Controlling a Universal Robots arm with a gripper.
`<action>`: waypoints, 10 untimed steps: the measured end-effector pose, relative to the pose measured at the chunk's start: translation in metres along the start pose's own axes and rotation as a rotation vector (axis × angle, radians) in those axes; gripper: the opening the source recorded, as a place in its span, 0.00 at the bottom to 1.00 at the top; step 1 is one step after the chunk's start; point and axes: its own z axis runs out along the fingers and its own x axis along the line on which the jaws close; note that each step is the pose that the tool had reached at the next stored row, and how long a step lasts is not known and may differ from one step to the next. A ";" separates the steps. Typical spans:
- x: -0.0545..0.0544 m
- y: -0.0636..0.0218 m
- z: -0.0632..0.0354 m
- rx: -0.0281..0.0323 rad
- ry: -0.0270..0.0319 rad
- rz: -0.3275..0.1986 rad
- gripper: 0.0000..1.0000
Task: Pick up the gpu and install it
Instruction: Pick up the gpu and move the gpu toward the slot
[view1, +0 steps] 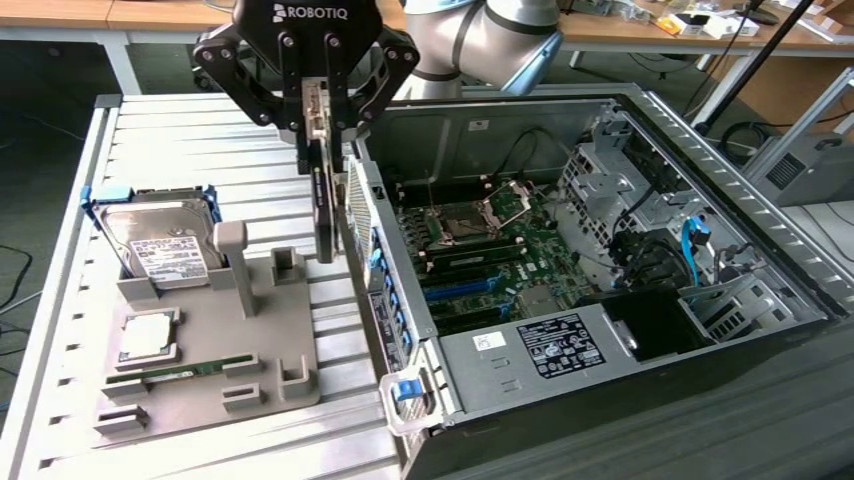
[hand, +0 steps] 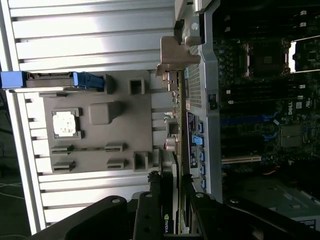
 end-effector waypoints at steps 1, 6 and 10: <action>0.000 0.0000 0.0000 -0.0001 0.0000 0.000 0.27; -0.003 0.0002 0.0001 -0.0001 -0.0001 0.000 0.27; -0.005 0.0004 0.0001 0.0000 0.0000 0.000 0.27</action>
